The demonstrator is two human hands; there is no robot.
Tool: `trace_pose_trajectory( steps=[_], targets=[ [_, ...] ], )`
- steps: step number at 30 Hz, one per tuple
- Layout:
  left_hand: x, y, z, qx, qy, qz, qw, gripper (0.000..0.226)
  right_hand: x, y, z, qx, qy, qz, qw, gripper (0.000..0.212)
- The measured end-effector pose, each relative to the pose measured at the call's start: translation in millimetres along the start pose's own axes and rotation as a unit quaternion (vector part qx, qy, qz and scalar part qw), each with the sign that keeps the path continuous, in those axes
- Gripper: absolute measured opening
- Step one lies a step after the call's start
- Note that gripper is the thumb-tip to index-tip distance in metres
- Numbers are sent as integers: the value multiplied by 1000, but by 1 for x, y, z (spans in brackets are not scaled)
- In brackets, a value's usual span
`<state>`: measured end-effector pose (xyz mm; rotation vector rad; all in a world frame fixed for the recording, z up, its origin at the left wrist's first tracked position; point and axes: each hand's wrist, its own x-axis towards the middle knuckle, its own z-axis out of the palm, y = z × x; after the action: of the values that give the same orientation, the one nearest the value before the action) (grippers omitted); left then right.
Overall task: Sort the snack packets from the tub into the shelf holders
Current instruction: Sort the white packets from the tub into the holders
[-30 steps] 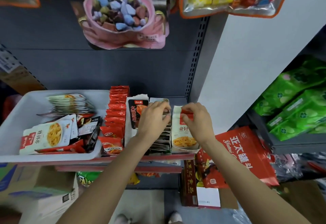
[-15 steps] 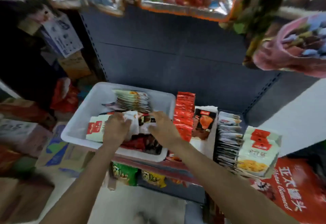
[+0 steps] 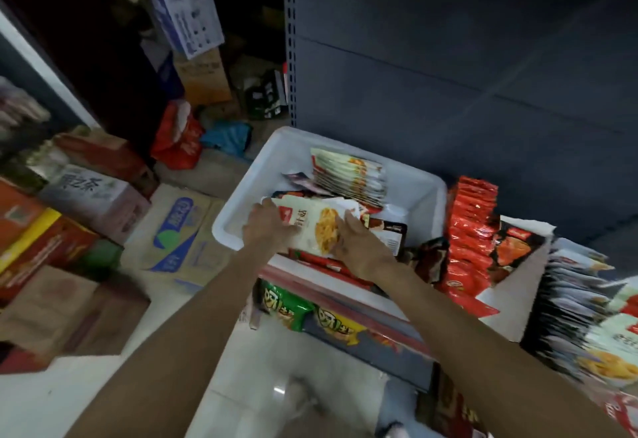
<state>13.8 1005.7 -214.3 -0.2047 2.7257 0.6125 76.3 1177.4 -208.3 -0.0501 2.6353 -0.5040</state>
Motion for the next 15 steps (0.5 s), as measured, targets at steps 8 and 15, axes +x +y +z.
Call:
trace_pose_trajectory(
  steps=[8,15],
  targets=[
    [-25,25,-13,-153,105,186,965,19,-10,12,-11,95,110,28,989,56],
    [-55,68,-31,-231,67,318,917,6,-45,28,-57,328,202,7,923,37]
  ],
)
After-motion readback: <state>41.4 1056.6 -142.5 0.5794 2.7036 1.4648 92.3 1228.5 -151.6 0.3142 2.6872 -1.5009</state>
